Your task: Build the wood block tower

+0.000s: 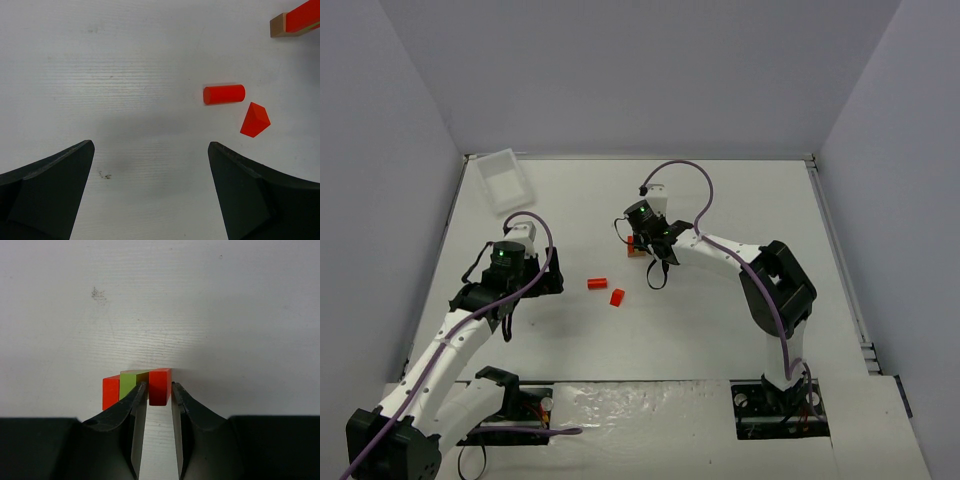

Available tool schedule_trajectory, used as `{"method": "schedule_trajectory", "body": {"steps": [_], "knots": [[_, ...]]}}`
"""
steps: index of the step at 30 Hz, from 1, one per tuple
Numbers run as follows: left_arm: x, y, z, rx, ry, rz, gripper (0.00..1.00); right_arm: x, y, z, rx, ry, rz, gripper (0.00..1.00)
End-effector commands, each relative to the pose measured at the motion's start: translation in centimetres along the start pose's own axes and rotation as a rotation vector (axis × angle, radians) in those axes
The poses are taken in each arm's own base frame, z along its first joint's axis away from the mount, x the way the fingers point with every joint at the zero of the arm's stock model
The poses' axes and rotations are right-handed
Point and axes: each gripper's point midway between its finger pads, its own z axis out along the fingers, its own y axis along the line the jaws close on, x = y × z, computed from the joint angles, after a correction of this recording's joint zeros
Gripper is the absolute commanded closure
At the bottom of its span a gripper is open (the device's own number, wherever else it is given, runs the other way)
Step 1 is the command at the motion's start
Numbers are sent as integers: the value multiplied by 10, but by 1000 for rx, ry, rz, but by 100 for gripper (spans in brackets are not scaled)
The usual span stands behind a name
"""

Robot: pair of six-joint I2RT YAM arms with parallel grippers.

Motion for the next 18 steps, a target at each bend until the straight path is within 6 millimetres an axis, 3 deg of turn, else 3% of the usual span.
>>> {"method": "schedule_trajectory", "body": {"steps": [1, 18], "knots": [[-16, -4, 1, 18, -51, 2, 3, -48, 19, -25, -63, -121, 68, 76], [-15, -5, 1, 24, -48, 2, 3, -61, 17, -40, -70, -157, 71, 76]]}}
